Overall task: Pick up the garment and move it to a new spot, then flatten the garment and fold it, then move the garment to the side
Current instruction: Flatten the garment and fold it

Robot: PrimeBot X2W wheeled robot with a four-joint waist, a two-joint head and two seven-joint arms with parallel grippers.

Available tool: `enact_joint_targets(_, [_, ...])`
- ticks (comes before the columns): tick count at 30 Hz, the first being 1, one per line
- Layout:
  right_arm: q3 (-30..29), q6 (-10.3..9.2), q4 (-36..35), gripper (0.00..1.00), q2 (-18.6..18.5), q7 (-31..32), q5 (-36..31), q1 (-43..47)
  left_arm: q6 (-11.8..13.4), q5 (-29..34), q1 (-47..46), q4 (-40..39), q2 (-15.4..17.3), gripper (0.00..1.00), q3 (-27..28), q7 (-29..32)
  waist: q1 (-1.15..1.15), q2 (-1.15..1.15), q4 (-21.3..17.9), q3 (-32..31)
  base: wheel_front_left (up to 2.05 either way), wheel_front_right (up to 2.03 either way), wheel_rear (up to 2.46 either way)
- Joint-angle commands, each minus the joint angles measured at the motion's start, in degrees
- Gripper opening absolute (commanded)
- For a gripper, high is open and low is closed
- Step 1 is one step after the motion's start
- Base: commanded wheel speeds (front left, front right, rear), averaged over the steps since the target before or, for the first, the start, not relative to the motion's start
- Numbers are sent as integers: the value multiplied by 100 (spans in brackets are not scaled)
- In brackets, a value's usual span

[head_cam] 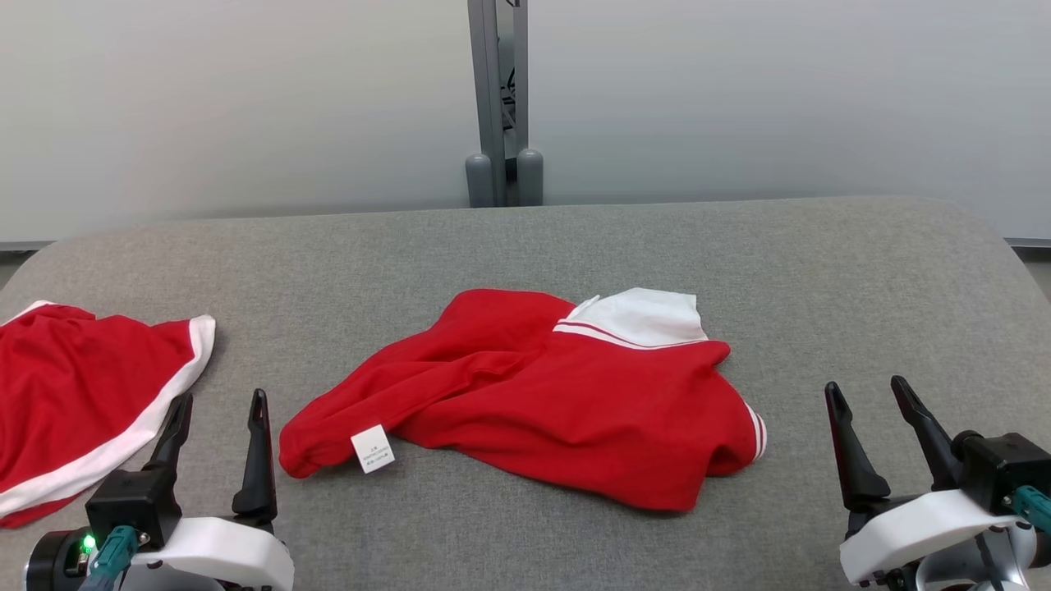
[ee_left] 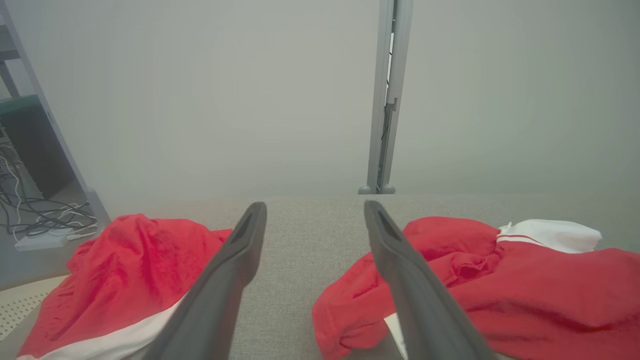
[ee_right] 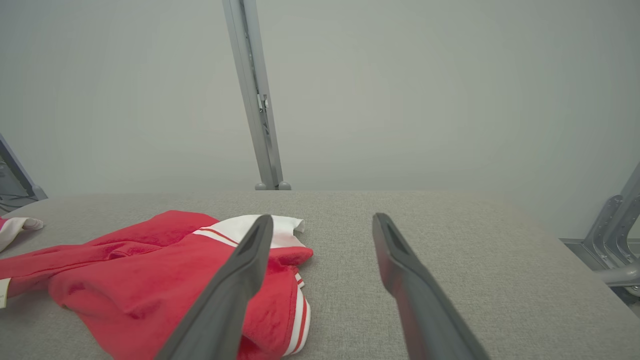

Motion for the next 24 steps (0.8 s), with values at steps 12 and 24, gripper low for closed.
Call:
enact_joint_targets(12, [-53, 1, 432, 100, -76, 133, 75, -593, -57, -48, -226, 1, 18, 100, -27, -1, 0, 0, 163, 266, 0, 0, 0])
enact_joint_targets(24, [561, 1, 2517, 100, -617, 252, 647, -2467, -297, 16, -778, 71, -158, 100, -235, -81, 0, 0, 652, 1082, 0, 0, 0])
